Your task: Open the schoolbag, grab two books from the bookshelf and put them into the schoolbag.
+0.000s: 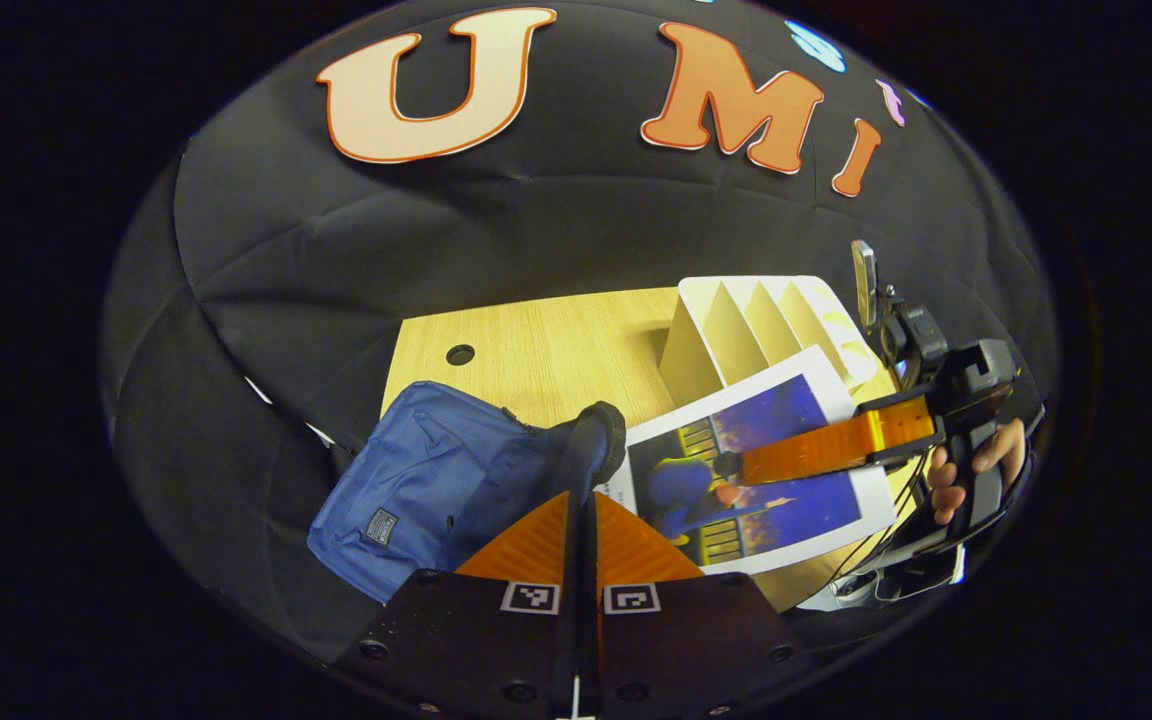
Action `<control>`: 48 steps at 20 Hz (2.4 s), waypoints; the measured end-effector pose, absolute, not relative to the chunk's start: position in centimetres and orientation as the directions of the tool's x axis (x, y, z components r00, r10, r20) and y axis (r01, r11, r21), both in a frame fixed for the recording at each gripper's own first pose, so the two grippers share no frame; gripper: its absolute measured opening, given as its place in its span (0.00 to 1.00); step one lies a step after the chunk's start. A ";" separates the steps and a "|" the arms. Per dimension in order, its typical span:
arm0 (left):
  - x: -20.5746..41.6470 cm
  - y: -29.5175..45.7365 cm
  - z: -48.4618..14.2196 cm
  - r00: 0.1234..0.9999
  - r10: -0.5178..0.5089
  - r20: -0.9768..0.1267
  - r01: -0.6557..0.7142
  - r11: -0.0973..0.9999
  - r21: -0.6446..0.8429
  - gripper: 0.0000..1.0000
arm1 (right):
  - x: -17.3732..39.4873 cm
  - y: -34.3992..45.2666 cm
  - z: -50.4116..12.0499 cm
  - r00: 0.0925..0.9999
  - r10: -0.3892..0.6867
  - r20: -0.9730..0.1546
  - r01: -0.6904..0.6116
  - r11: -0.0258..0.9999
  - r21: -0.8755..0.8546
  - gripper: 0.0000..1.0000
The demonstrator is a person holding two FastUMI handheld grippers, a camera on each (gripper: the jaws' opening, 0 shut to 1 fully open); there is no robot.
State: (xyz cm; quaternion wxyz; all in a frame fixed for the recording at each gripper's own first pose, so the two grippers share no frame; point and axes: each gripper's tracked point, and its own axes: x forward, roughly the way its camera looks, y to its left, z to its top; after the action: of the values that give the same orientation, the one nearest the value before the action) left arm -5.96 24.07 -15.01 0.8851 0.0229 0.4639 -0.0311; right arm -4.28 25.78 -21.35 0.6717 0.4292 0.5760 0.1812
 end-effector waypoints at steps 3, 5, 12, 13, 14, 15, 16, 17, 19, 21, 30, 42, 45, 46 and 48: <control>-5.7 23.7 -15.0 0.558 -0.037 -0.829 0.087 0.996 0.014 0.02 | -5.7 27.6 -24.1 0.270 0.742 -0.614 0.302 0.540 0.786 0.39; -5.7 23.4 -15.2 0.552 -0.041 -0.833 0.089 0.996 0.010 0.06 | -5.6 28.9 -26.1 0.288 0.732 -0.617 0.316 0.536 0.783 0.39; -6.1 22.3 -15.6 0.542 -0.039 -0.839 0.114 0.993 0.028 0.02 | -4.9 34.3 -28.2 0.328 0.744 -0.582 0.344 0.480 0.807 0.39; -6.3 22.1 -15.5 0.542 -0.038 -0.840 0.122 0.992 0.034 0.02 | -4.9 35.2 -28.3 0.322 0.753 -0.573 0.333 0.476 0.814 0.39; -6.4 22.0 -15.3 0.543 -0.038 -0.839 0.129 0.991 0.038 0.02 | -4.7 36.0 -28.5 0.336 0.750 -0.569 0.332 0.471 0.817 0.39; -6.5 21.8 -15.1 0.544 -0.038 -0.838 0.138 0.989 0.045 0.02 | -4.8 36.7 -28.7 0.336 0.754 -0.565 0.327 0.469 0.820 0.39; -6.6 21.7 -15.0 0.546 -0.036 -0.837 0.142 0.989 0.050 0.02 | -4.5 37.3 -28.8 0.349 0.751 -0.561 0.332 0.461 0.823 0.39; -6.6 21.6 -14.9 0.546 -0.038 -0.837 0.144 0.988 0.049 0.02 | -4.3 38.0 -29.1 0.350 0.750 -0.561 0.330 0.462 0.823 0.39; -6.9 21.3 -14.8 0.543 -0.040 -0.839 0.149 0.988 0.049 0.02 | -4.3 38.9 -29.4 0.362 0.755 -0.547 0.331 0.444 0.832 0.39; -7.1 21.0 -14.6 0.541 -0.045 -0.840 0.161 0.986 0.051 0.02 | -3.9 39.6 -29.7 0.377 0.755 -0.536 0.328 0.432 0.840 0.40; -7.2 20.8 -14.0 0.544 -0.032 -0.838 0.194 0.977 0.089 0.02 | -2.6 43.6 -31.6 0.403 0.772 -0.491 0.326 0.381 0.865 0.39; -6.3 22.9 -13.9 0.585 -0.002 -0.811 0.120 0.989 0.084 0.02 | -7.6 41.3 -32.5 0.107 0.727 -0.678 0.254 0.639 0.726 0.84; -6.2 23.1 -13.7 0.595 -0.002 -0.804 0.101 0.992 0.071 0.02 | -9.8 41.1 -31.7 0.002 0.740 -0.672 0.122 0.667 0.735 0.96; -6.3 23.1 -13.8 0.596 -0.001 -0.803 0.094 0.993 0.069 0.02 | -10.2 40.6 -31.7 -0.014 0.730 -0.683 0.086 0.681 0.727 0.97; -6.4 22.9 -13.8 0.600 -0.001 -0.800 0.084 0.995 0.062 0.02 | -10.3 39.8 -31.1 -0.009 0.719 -0.695 0.034 0.695 0.719 0.96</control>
State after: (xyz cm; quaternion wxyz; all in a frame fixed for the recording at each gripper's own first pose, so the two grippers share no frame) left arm -6.41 22.91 -13.81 0.8932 0.0464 0.4465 -0.0238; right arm -10.32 39.83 -31.12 0.6430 0.2860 0.6587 0.2663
